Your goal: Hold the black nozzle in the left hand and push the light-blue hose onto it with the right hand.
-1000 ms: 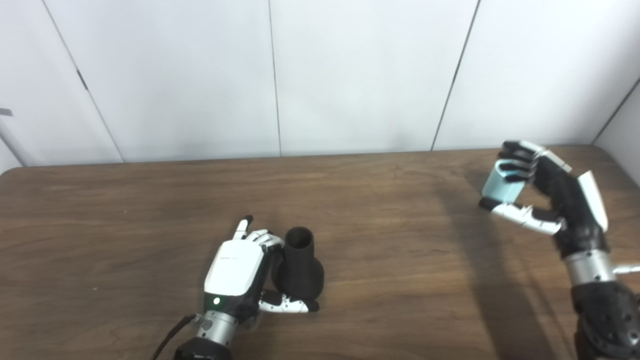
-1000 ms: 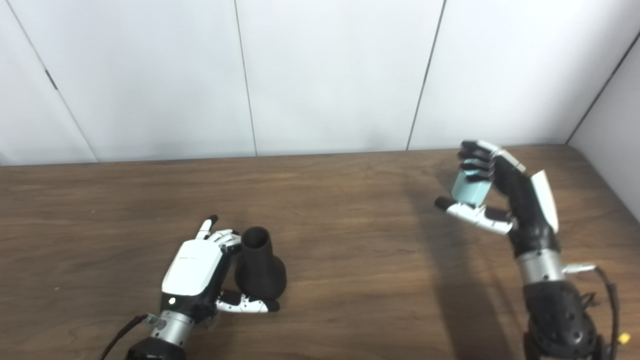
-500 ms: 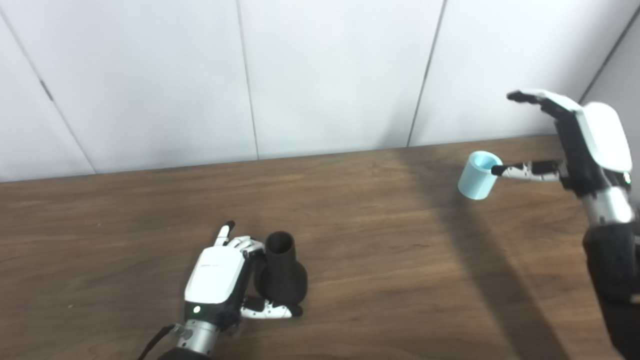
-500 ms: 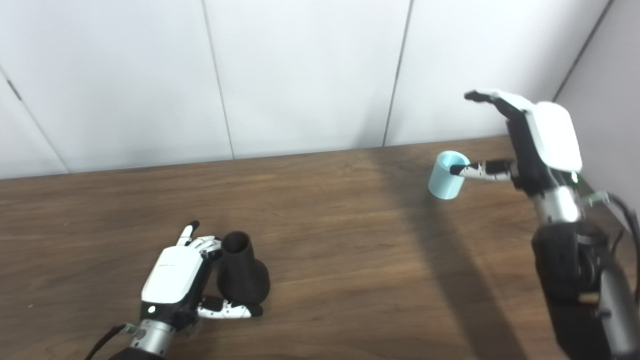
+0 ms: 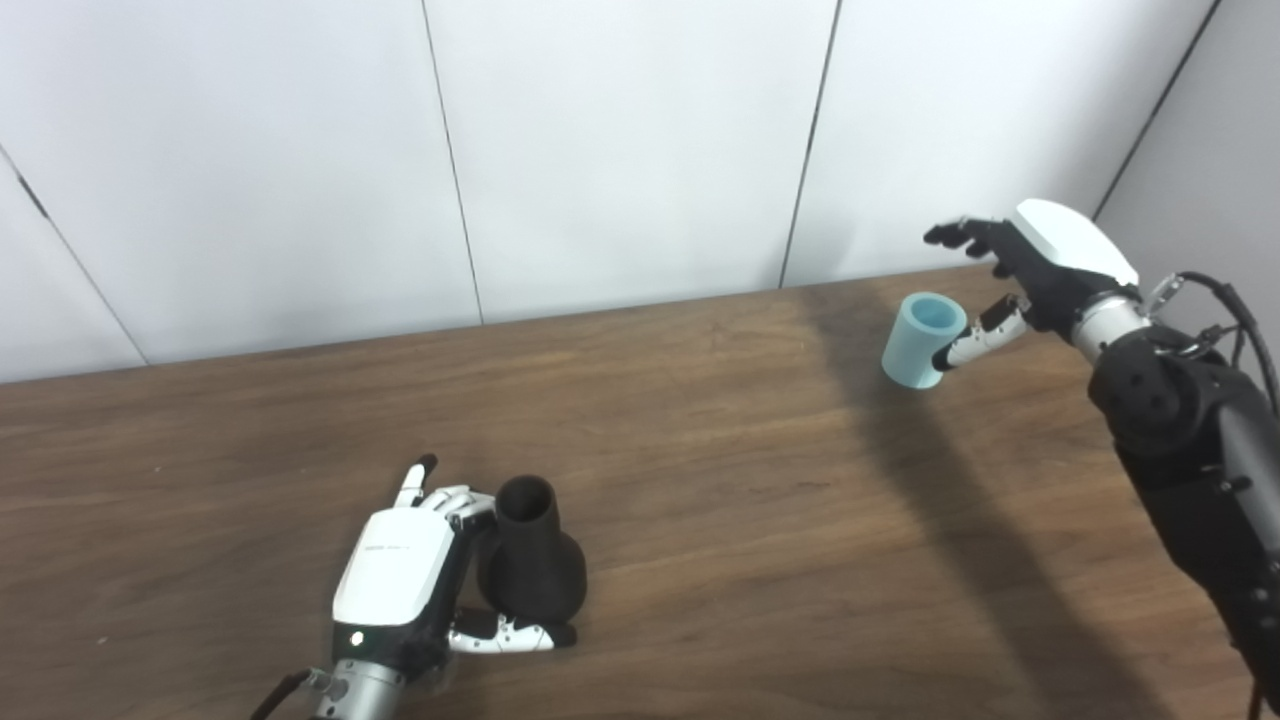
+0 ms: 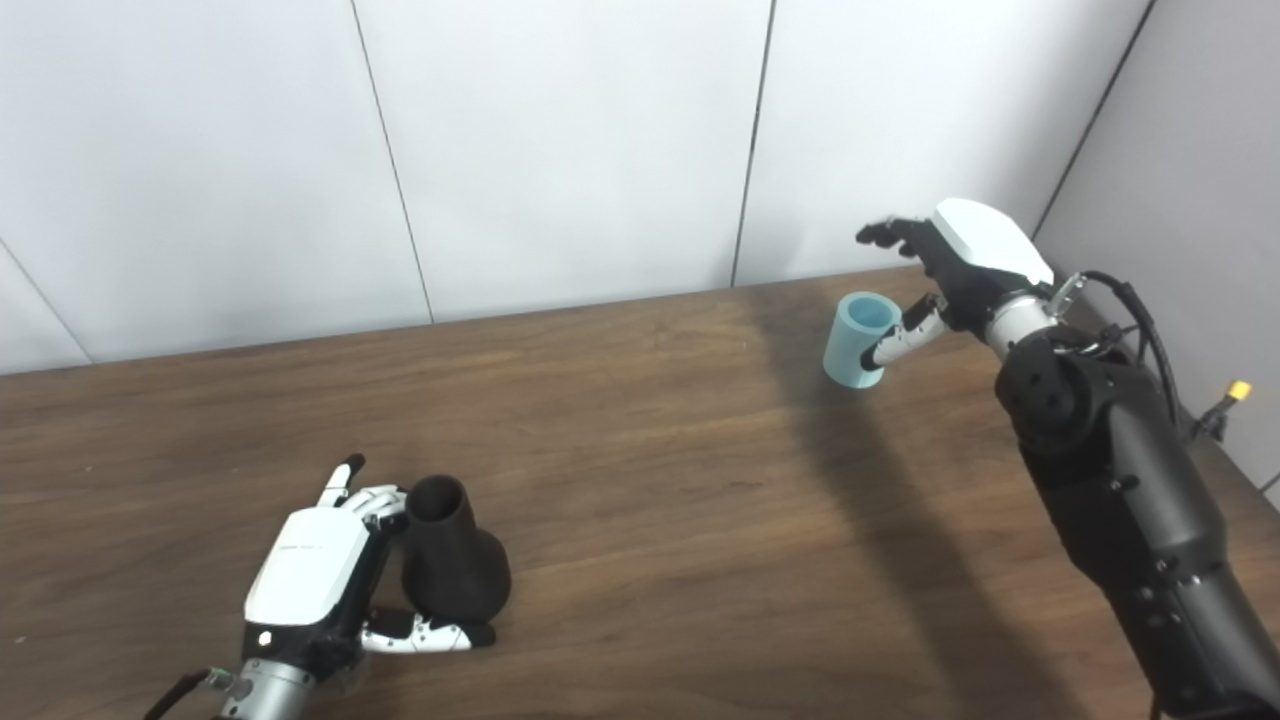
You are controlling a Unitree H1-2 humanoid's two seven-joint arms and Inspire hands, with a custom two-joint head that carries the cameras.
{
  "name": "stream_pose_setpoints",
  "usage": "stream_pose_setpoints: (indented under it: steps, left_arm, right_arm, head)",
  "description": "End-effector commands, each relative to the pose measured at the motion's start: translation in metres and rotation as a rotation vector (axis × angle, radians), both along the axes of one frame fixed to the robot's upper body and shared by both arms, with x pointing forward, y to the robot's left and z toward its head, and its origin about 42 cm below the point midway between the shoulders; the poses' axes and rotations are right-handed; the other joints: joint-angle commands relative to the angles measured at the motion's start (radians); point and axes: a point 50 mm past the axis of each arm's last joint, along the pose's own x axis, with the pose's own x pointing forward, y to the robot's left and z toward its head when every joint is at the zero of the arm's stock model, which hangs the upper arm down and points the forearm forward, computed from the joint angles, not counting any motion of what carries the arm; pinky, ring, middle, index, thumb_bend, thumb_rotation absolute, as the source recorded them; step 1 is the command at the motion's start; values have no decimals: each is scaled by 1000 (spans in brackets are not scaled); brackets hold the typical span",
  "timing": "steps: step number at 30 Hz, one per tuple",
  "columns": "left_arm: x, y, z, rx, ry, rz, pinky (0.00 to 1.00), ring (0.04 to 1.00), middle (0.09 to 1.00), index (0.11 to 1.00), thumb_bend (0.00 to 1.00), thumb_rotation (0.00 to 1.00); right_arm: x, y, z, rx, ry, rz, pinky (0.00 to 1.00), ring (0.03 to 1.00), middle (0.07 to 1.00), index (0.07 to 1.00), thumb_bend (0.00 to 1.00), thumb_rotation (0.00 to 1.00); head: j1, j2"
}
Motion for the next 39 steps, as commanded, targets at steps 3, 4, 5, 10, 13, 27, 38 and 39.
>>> stream_pose_setpoints:
  steps: [3, 4, 5, 10, 13, 27, 38, 39]
  left_arm:
    - [-4, 3, -8, 25, 35, 1, 1000, 775, 681, 483, 523, 48]
    - [-4, 3, -8, 25, 34, 1, 1000, 775, 681, 483, 523, 48]
    - [-4, 3, -8, 26, 33, 1, 1000, 774, 680, 483, 523, 49]
    - [-4, 5, -8, 29, 27, 2, 1000, 769, 678, 483, 523, 49]
    - [-5, 6, -8, 30, 34, 5, 1000, 770, 679, 483, 524, 49]
    - [-8, 7, -6, 42, 30, 8, 1000, 769, 678, 483, 524, 49]
    - [-8, 6, -5, 45, 30, 9, 1000, 769, 675, 483, 524, 49]
    - [-8, 6, -5, 46, 29, 8, 1000, 768, 675, 483, 524, 49]
  right_arm:
    - [17, -12, 30, -1, -76, 10, 593, 734, 781, 784, 980, 42]
    - [19, -13, 29, 1, -68, 9, 587, 728, 782, 783, 979, 46]
    - [22, -14, 27, 1, -60, 7, 594, 729, 789, 779, 978, 53]
    - [33, -14, 21, -8, -22, 11, 691, 804, 824, 777, 971, 36]
    - [38, -11, 19, -15, -15, 14, 668, 793, 833, 790, 960, 23]
    - [62, -11, 16, -68, 52, -25, 729, 869, 890, 794, 930, 36]
    - [66, -27, 1, -52, 56, -22, 627, 709, 775, 736, 916, 24]
    - [66, -29, -1, -62, 60, -22, 615, 697, 761, 736, 915, 29]
  head:
    - [-10, -4]
    - [-10, -4]
    - [-16, -5]
    - [-23, -4]
    - [-27, -2]
    - [-35, 4]
    - [-36, 7]
    - [-36, 7]
